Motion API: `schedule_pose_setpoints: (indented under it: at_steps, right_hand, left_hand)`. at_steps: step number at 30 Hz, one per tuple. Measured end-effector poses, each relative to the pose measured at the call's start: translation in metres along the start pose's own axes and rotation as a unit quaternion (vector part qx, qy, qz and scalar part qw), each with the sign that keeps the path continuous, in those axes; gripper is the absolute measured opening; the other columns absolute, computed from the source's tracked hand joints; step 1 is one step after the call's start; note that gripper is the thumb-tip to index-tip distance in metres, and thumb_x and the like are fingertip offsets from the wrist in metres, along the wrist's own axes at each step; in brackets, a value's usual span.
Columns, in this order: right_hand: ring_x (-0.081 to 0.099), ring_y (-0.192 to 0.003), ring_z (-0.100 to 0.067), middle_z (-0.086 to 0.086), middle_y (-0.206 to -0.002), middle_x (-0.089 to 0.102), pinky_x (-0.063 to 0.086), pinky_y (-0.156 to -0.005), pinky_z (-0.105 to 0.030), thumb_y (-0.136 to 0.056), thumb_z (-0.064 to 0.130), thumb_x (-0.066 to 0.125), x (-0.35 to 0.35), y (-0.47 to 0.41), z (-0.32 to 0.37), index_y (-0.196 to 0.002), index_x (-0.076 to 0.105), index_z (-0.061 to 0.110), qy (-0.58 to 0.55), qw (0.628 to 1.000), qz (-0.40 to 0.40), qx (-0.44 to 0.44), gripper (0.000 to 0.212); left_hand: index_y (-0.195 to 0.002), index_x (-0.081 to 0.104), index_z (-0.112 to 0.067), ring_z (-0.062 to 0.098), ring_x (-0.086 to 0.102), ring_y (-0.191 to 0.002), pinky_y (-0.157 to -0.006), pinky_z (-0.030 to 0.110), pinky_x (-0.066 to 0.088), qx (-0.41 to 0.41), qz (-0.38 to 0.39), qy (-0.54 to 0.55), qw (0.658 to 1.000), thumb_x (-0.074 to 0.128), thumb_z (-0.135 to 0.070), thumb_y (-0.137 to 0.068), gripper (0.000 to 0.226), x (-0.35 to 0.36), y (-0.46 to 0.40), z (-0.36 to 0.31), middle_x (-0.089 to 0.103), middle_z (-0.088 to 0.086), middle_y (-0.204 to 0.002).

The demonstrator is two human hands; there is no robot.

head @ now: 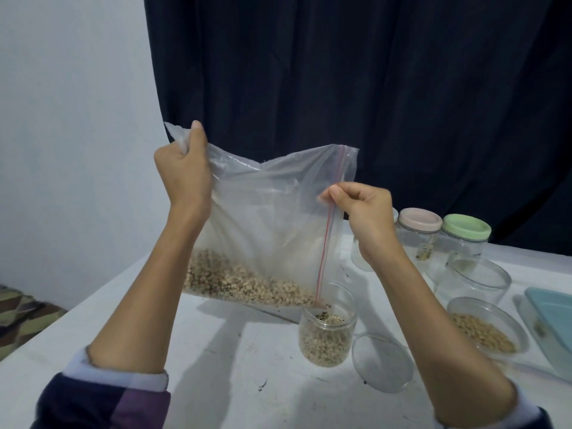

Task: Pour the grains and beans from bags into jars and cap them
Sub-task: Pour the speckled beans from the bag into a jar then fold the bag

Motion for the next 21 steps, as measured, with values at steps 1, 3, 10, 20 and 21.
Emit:
schedule_pose_setpoints:
  at_steps: [1, 3, 10, 20, 21]
  right_hand:
    - [0.064, -0.08, 0.003, 0.008, -0.08, 0.071, 0.05, -0.082, -0.02, -0.091, 0.01, 0.062, -0.0011, 0.0003, 0.0005, -0.074, 0.072, 0.021, -0.004, 1.0, -0.006, 0.0, 0.023]
    - [0.064, -0.08, 0.002, 0.007, -0.08, 0.071, 0.05, -0.081, -0.019, -0.091, 0.01, 0.061, -0.0012, 0.001, 0.0015, -0.073, 0.072, 0.021, -0.003, 1.0, -0.002, -0.003, 0.023]
    - [0.065, -0.084, -0.001, 0.005, -0.082, 0.072, 0.05, -0.083, -0.02, -0.091, 0.008, 0.061, -0.0021, 0.0004, -0.0007, -0.074, 0.072, 0.02, -0.014, 1.0, 0.008, -0.003, 0.023]
    - [0.059, -0.072, 0.008, 0.005, -0.082, 0.07, 0.042, -0.065, -0.004, -0.093, 0.009, 0.057, -0.0002, -0.0009, -0.0028, -0.079, 0.072, 0.015, 0.004, 1.0, 0.009, -0.015, 0.022]
    - [0.06, -0.074, 0.006, 0.004, -0.083, 0.071, 0.043, -0.066, -0.005, -0.094, 0.009, 0.057, 0.001, -0.0007, -0.0029, -0.079, 0.072, 0.015, 0.003, 1.0, 0.016, -0.013, 0.022]
  left_hand:
    - [-0.043, 0.018, -0.025, 0.01, 0.016, -0.048, -0.052, 0.035, 0.014, -0.001, 0.003, 0.002, 1.0, 0.057, -0.03, -0.09, 0.061, 0.0003, 0.0002, 0.0, 0.017, -0.015, -0.042]
    - [-0.048, 0.018, -0.024, 0.008, 0.016, -0.046, -0.051, 0.032, 0.015, 0.002, 0.003, -0.001, 1.0, 0.057, -0.028, -0.091, 0.058, 0.0007, 0.0019, -0.001, 0.017, -0.015, -0.041]
    - [-0.046, 0.019, -0.026, 0.007, 0.017, -0.045, -0.051, 0.032, 0.016, 0.006, -0.002, -0.003, 1.0, 0.056, -0.026, -0.092, 0.059, 0.001, 0.0028, -0.0044, 0.018, -0.014, -0.039]
    - [-0.043, 0.018, -0.027, 0.004, 0.017, -0.044, -0.051, 0.028, 0.017, 0.014, -0.002, 0.0, 1.0, 0.056, -0.024, -0.092, 0.063, 0.0021, 0.0048, -0.0075, 0.018, -0.014, -0.038]
    - [-0.038, 0.019, -0.026, 0.004, 0.017, -0.043, -0.05, 0.026, 0.017, 0.013, -0.002, -0.004, 1.0, 0.056, -0.024, -0.093, 0.066, 0.002, 0.0045, -0.0077, 0.018, -0.014, -0.037]
Point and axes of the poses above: each hand's wrist, its own y-axis away from the middle knuckle, its own x-axis out of the palm, z = x × y, the point moved 6 cm from there along -y, towards the middle knuckle
